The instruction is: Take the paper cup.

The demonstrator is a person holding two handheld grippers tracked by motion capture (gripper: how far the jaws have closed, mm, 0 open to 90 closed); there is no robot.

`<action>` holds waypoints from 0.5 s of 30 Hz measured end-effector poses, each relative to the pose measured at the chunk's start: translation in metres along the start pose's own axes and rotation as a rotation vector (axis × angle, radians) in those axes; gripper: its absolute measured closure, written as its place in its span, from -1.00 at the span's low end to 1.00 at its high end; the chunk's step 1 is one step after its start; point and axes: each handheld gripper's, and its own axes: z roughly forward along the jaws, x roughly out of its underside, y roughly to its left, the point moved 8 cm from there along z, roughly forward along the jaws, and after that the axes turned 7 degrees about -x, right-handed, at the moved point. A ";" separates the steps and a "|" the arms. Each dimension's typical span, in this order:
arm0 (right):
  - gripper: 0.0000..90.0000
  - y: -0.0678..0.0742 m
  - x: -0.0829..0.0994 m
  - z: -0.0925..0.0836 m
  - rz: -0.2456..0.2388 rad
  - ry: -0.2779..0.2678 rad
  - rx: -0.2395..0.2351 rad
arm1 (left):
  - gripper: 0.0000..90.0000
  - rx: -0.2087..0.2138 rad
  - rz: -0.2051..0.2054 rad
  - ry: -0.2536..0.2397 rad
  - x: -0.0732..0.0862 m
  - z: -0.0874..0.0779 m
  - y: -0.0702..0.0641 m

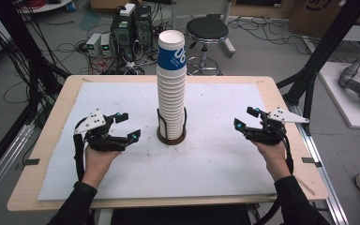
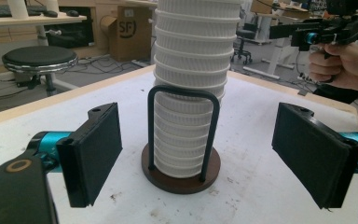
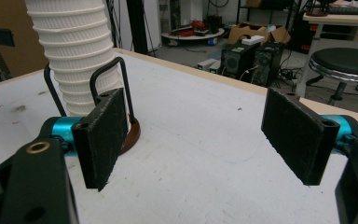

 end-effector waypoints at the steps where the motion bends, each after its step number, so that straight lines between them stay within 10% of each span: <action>1: -0.49 0.000 0.000 0.000 -0.001 -0.002 0.002 | -0.65 -0.004 0.002 -0.002 0.000 0.000 0.000; 15: -0.49 -0.004 0.001 -0.001 0.001 0.002 0.011 | -0.65 0.002 -0.008 -0.028 -0.014 0.000 -0.003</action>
